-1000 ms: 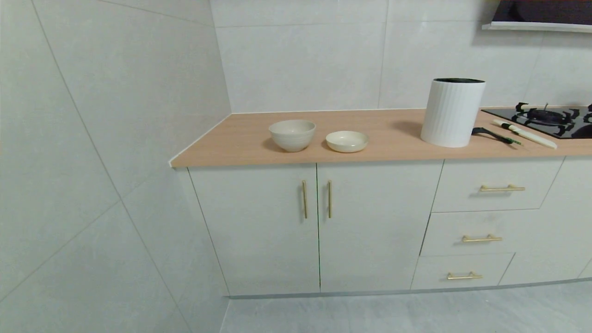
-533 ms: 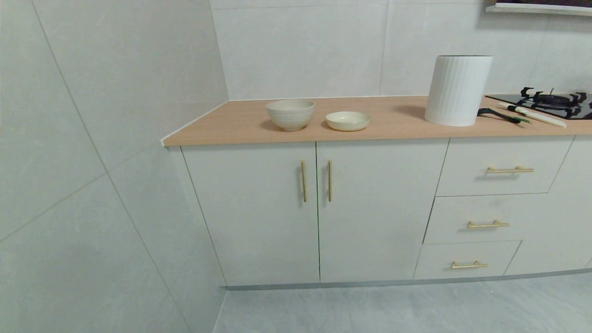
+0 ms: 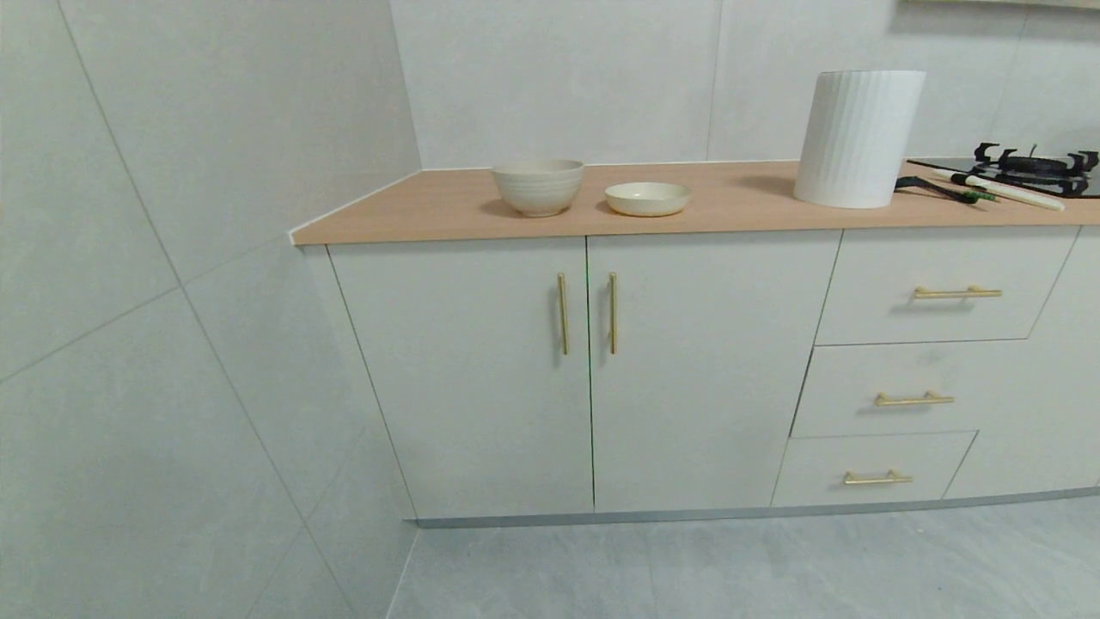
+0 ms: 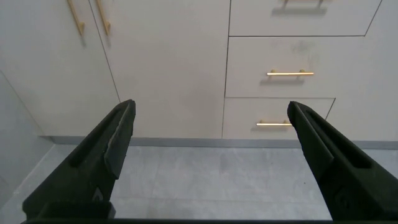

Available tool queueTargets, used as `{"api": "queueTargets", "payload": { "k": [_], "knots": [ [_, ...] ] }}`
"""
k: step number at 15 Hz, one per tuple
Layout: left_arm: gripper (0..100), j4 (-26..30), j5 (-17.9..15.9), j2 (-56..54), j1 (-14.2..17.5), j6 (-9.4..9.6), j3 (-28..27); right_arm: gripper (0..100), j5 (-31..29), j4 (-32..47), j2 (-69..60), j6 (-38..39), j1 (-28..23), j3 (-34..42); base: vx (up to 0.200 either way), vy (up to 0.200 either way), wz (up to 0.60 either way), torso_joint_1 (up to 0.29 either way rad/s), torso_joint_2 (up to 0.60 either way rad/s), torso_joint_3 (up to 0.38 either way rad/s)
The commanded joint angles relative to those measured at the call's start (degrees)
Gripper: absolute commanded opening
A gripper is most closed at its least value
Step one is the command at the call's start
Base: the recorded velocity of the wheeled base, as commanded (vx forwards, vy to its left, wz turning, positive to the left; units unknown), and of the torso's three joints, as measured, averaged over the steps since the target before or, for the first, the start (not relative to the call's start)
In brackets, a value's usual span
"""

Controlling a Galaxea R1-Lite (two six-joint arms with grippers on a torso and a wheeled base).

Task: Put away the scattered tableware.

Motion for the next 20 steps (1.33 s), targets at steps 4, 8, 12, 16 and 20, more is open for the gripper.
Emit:
{"api": "queueTargets", "payload": {
  "k": [4, 8, 12, 16, 20],
  "knots": [
    [100, -0.01, 0.00, 0.02, 0.02, 0.02, 0.00, 100, 0.04, -0.04, 0.00, -0.01, 0.02, 0.00, 0.000, 0.000, 0.00, 0.000, 0.00, 0.000],
    [100, -0.01, 0.00, 0.02, 0.02, -0.07, 0.00, 100, 0.04, -0.04, 0.00, -0.01, 0.02, 0.00, 0.000, 0.000, 0.45, 0.003, 0.00, 0.001],
    [100, -0.01, 0.00, 0.02, 0.02, 0.02, 0.00, 100, 0.04, -0.04, 0.00, -0.01, 0.02, 0.00, 0.000, 0.000, 0.00, 0.000, 0.00, 0.000],
    [100, -0.01, 0.00, 0.02, 0.02, 0.02, 0.00, 100, 0.04, -0.04, 0.00, -0.01, 0.02, 0.00, 0.000, 0.000, 0.00, 0.000, 0.00, 0.000],
    [100, -0.01, 0.00, 0.02, 0.02, 0.02, 0.00, 100, 0.04, -0.04, 0.00, -0.01, 0.02, 0.00, 0.000, 0.000, -0.15, 0.002, 0.00, 0.003]
  ]
}}
